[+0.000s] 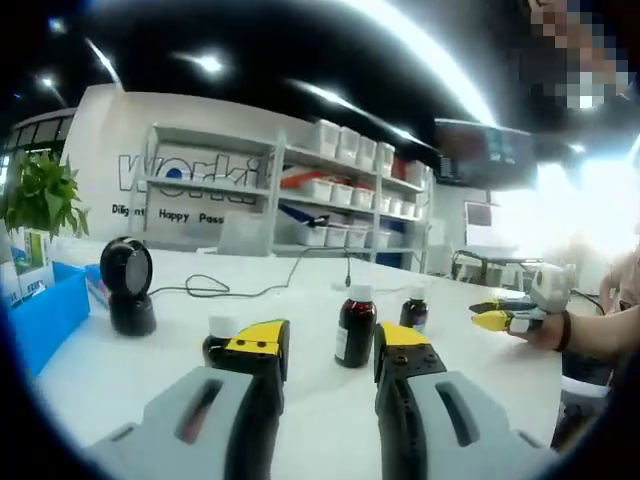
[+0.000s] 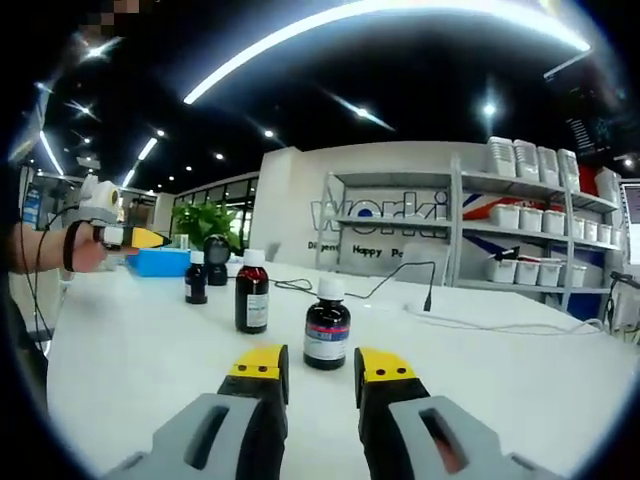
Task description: Rotate the medicine bottle to make it face forward pick up the medicine bottle inspect the drug traceability code place the medicine on the table
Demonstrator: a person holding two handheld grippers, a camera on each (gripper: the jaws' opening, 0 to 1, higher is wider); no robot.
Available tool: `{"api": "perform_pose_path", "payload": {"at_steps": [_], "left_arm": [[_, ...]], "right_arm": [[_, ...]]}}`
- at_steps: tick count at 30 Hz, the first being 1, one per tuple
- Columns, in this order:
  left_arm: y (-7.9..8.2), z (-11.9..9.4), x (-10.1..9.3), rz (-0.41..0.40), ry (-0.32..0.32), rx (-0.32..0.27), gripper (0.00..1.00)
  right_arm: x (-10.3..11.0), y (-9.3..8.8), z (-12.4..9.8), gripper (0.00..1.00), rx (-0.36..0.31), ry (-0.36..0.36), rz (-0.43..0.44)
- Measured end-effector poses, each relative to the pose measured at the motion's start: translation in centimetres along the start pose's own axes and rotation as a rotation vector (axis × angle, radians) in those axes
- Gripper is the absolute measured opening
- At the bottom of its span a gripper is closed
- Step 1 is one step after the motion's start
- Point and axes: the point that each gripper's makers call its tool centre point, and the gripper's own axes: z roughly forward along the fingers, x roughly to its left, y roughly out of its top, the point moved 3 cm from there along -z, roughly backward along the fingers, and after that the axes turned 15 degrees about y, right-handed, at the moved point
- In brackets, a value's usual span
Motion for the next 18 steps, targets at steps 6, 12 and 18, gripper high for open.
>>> {"api": "perform_pose_path", "payload": {"at_steps": [6,12,18], "left_arm": [[-0.1,2.6,-3.1,0.049,-0.033,0.004,0.3],[-1.6,5.2,-5.6,0.077,-0.059,0.048,0.33],[-2.5,7.3,-6.6,0.092,-0.057,0.055,0.34]], "right_arm": [[-0.1,0.0,0.0,0.2,-0.005,-0.001,0.005],[0.0,0.0,0.0,0.2,-0.002,0.003,0.003],[0.0,0.0,0.0,0.2,-0.001,0.004,0.009]]}}
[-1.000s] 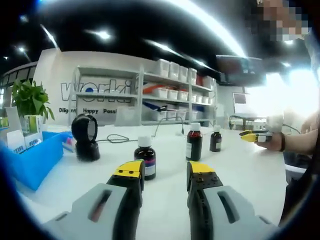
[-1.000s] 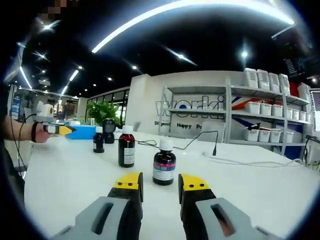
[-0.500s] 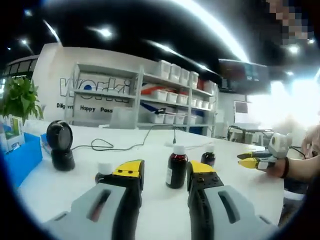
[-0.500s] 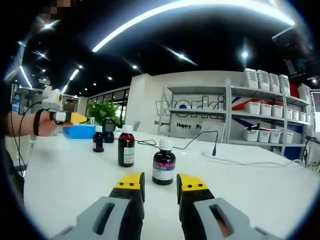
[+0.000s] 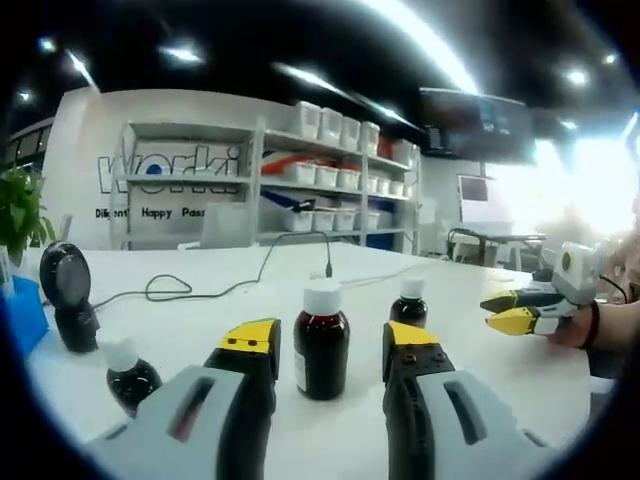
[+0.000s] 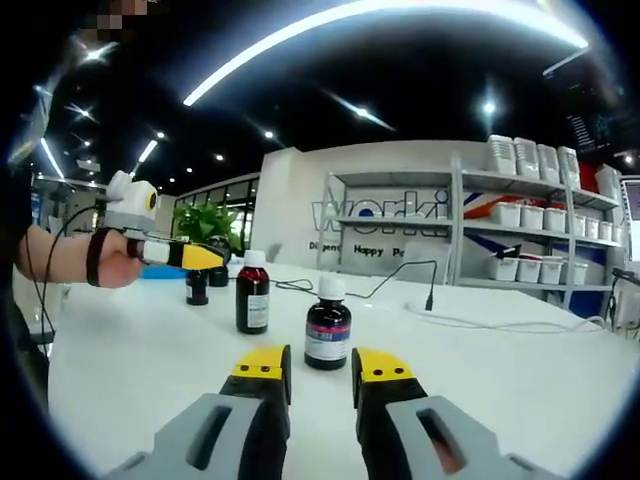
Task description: Rotate the medicine bottle to make it face forward pick up the medicine bottle inspect the drug traceability code place the medicine on the table
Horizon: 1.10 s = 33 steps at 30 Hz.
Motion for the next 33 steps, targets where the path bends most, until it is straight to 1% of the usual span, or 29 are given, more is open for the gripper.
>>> {"api": "perform_pose_path", "payload": {"at_steps": [2,3,5,6,9,14,17,22,26,31,33], "left_arm": [[-0.3,0.7,-0.1,0.011,0.013,0.0,0.34],[-0.5,1.0,0.0,0.032,0.029,-0.003,0.34],[-0.9,1.8,0.1,0.044,0.058,0.003,0.34],[-1.1,2.1,0.3,0.035,0.077,0.01,0.34],[-1.5,2.9,0.0,0.029,0.098,0.017,0.36],[-2.1,3.8,-1.2,0.033,0.111,0.023,0.37],[-2.6,4.7,-1.3,0.04,0.127,0.02,0.37],[-3.8,5.6,-1.4,0.036,0.137,0.046,0.37],[-3.8,6.1,-1.3,0.03,0.157,0.039,0.37],[-4.0,6.5,-1.3,0.012,0.164,0.034,0.33],[-4.0,6.5,-1.1,0.018,0.171,0.031,0.31]], "right_arm": [[0.0,-0.1,0.0,0.2,0.005,-0.001,-0.003],[0.1,-0.1,0.0,0.2,0.008,0.0,-0.005],[0.1,-0.1,0.1,0.2,0.009,0.002,-0.008],[0.1,-0.1,0.1,0.2,0.009,0.001,-0.01],[0.1,0.0,0.0,0.2,0.007,-0.002,-0.012],[0.1,-0.2,0.2,0.19,0.018,0.002,-0.012],[0.2,-0.3,0.3,0.19,0.029,0.007,-0.022],[0.1,-0.2,0.2,0.19,0.026,0.002,-0.017],[0.1,-0.4,0.4,0.18,0.037,0.005,-0.022],[0.3,-0.5,0.6,0.18,0.056,0.008,-0.042],[0.3,-0.5,0.6,0.18,0.057,0.007,-0.042]]}}
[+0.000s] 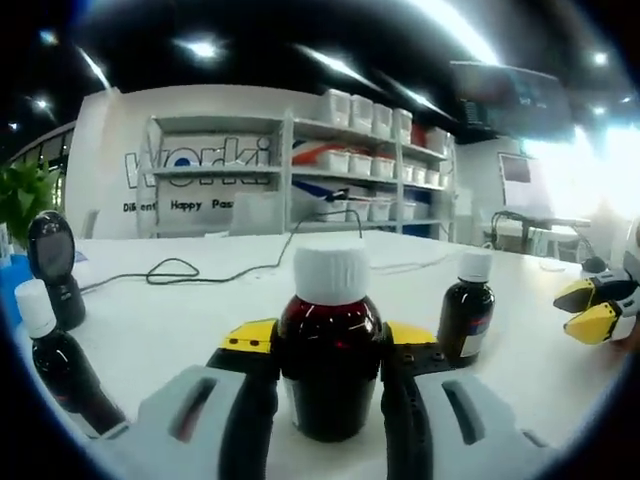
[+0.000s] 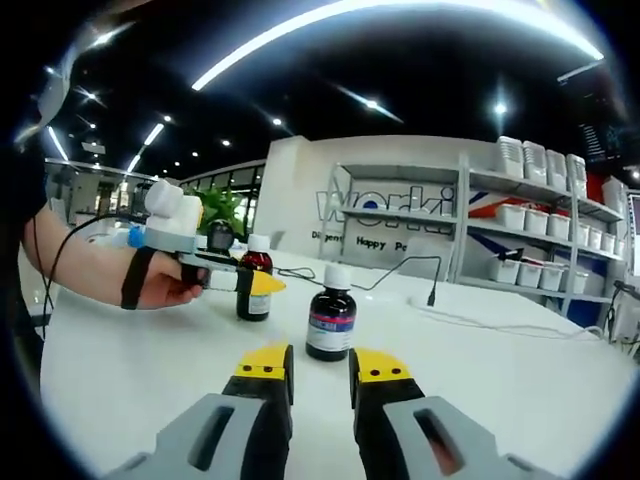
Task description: Rotate the medicine bottle to make it face forward pick up the medicine bottle inspect the drug traceability code place the medicine on the table
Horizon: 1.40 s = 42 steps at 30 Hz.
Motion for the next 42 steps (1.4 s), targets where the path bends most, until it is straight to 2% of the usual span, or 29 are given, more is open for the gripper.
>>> {"api": "perform_pose_path", "payload": {"at_steps": [7,11,17,23,28,36,42], "left_arm": [[0.0,0.1,-0.1,0.005,-0.015,0.006,0.3],[0.0,0.1,-0.1,0.001,-0.025,-0.01,0.29],[0.0,0.0,-0.1,-0.006,-0.062,-0.013,0.28],[0.1,-0.4,-0.4,0.027,-0.108,-0.032,0.28],[0.1,-0.7,-0.4,0.003,-0.139,-0.025,0.28],[1.5,-2.5,-0.2,-0.007,-0.169,-0.045,0.28],[2.1,-4.7,-0.2,-0.033,-0.185,-0.053,0.28]], "right_arm": [[0.1,0.0,0.0,0.17,0.004,0.0,-0.001],[0.1,0.0,0.0,0.16,0.01,-0.001,-0.005],[0.2,-0.1,0.1,0.16,0.02,-0.003,-0.012],[0.1,-0.2,0.1,0.15,0.026,-0.006,-0.015],[0.1,-0.2,0.1,0.15,0.024,-0.011,-0.013],[0.2,-0.3,0.2,0.15,0.031,-0.008,-0.02],[0.1,-0.3,0.2,0.15,0.031,-0.01,-0.021]]}}
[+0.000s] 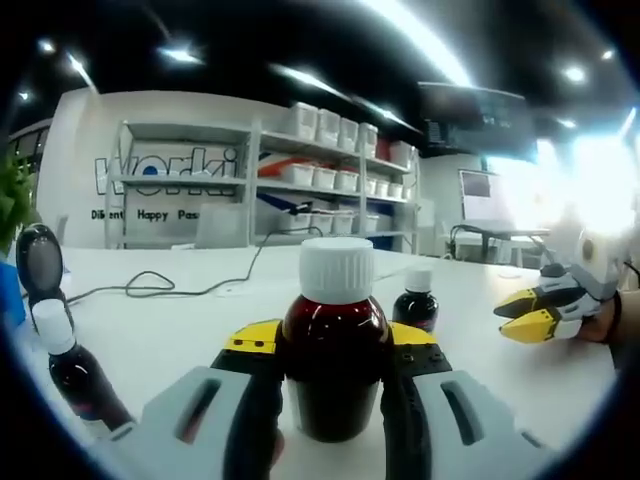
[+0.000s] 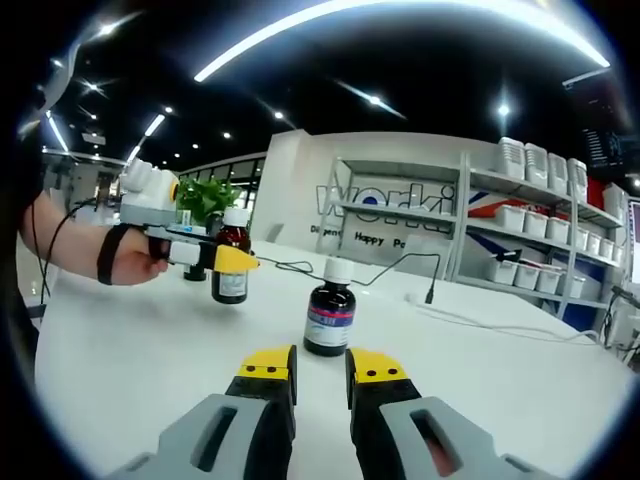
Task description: Rotate the medicine bottle to make it face forward pick up the medicine bottle inspect the drug traceability code place the medicine on the table
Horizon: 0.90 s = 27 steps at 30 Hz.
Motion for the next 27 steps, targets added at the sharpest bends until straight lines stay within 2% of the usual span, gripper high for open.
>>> {"api": "perform_pose_path", "payload": {"at_steps": [4,11,13,17,25,27], "left_arm": [[0.3,-1.5,-0.6,-0.029,-0.017,-0.003,0.28],[0.3,-4.6,-1.6,-0.009,-0.041,-0.01,0.28],[0.2,-5.5,-1.8,-0.026,-0.049,-0.005,0.28],[-0.2,-7.1,-2.5,0.001,-0.084,-0.022,0.28],[-2.3,-7.8,-2.5,-0.008,-0.09,0.027,0.28],[-2.1,-7.9,-2.7,-0.004,-0.09,0.015,0.28]], "right_arm": [[0.0,0.0,0.0,0.15,0.004,0.0,-0.005],[0.0,-0.1,0.1,0.15,0.01,-0.001,-0.011],[0.1,0.0,0.1,0.16,0.006,0.001,-0.012],[0.1,-0.1,0.1,0.16,0.011,0.0,-0.016],[0.1,-0.3,0.1,0.16,0.026,-0.001,-0.026],[0.1,-0.4,0.2,0.16,0.031,-0.001,-0.029]]}}
